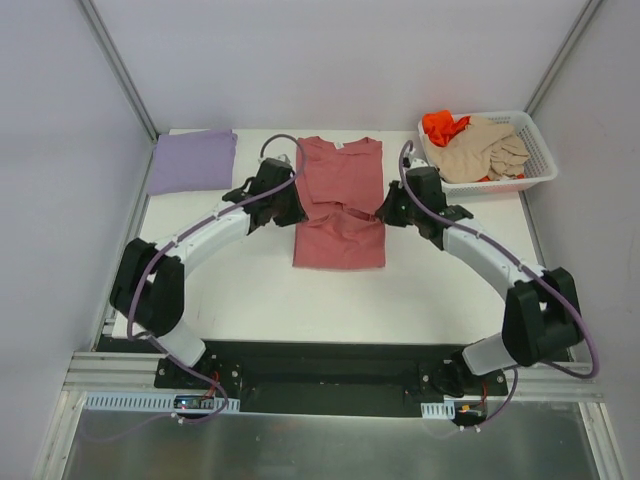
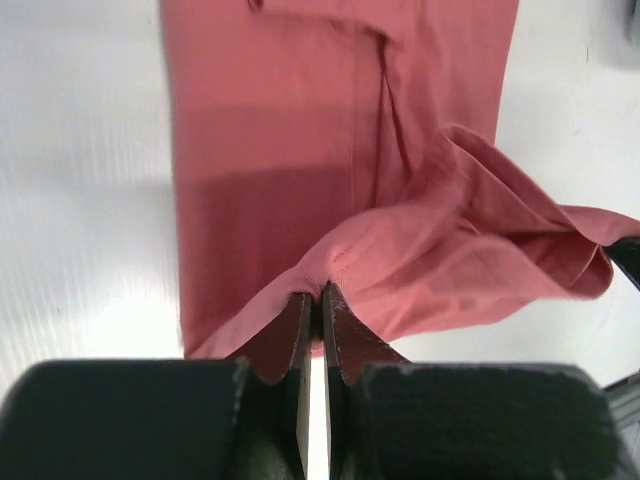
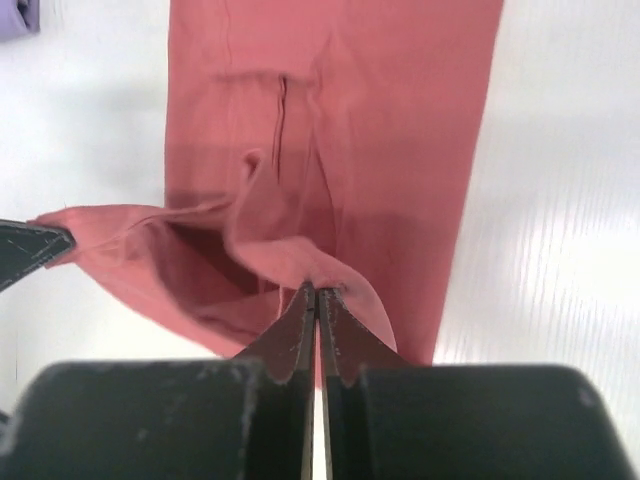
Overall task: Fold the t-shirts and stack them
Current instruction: Fold the folded rectangular tshirt in 1/3 of the way
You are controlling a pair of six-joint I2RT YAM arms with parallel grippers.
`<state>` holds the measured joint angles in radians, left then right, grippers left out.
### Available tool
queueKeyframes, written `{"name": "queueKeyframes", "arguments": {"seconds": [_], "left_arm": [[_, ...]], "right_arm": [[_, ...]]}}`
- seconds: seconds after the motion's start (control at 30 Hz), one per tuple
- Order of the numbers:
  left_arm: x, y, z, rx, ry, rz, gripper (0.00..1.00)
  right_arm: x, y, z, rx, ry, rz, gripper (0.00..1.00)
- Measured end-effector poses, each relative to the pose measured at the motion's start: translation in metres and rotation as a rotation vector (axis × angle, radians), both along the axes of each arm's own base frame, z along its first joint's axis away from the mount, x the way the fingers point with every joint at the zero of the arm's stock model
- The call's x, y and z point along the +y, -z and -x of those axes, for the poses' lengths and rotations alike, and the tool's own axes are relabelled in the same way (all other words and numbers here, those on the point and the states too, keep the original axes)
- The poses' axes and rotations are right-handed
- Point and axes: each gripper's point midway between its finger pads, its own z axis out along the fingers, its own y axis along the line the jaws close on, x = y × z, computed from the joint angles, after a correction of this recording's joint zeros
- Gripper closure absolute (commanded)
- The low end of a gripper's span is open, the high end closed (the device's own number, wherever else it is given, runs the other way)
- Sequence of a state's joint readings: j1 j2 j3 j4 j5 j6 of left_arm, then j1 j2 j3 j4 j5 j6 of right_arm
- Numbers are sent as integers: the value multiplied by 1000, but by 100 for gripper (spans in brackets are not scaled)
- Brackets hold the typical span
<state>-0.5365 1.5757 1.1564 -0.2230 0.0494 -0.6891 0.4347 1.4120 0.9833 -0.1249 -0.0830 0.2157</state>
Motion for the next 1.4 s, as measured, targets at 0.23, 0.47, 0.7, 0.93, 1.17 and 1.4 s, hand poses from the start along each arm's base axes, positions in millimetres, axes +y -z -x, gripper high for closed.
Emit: {"name": "queueKeyframes", "arguments": {"seconds": [0.23,0.47,0.7,0.93,1.17,1.4], "left_arm": [[15,12,-54,25,-50,3,99],[23,35,-90,57,-63,-12,90],[21,58,-114,80,-30,-18,71],[17,62,-125,76,12,-6,1],[26,46,-103,64,20,0,1],[44,14,-25,41,38,36,2]], "right_arm": [[12,11,-65,-23,15,12,100],[8,52,-101,27,49,41,100],[1,78,-113,47,93,69,97],[-8,82,-128,29,152,103,64],[-20,65,-129,-5,175,136,4],[-29,36,-52,7,118,58,0]]}}
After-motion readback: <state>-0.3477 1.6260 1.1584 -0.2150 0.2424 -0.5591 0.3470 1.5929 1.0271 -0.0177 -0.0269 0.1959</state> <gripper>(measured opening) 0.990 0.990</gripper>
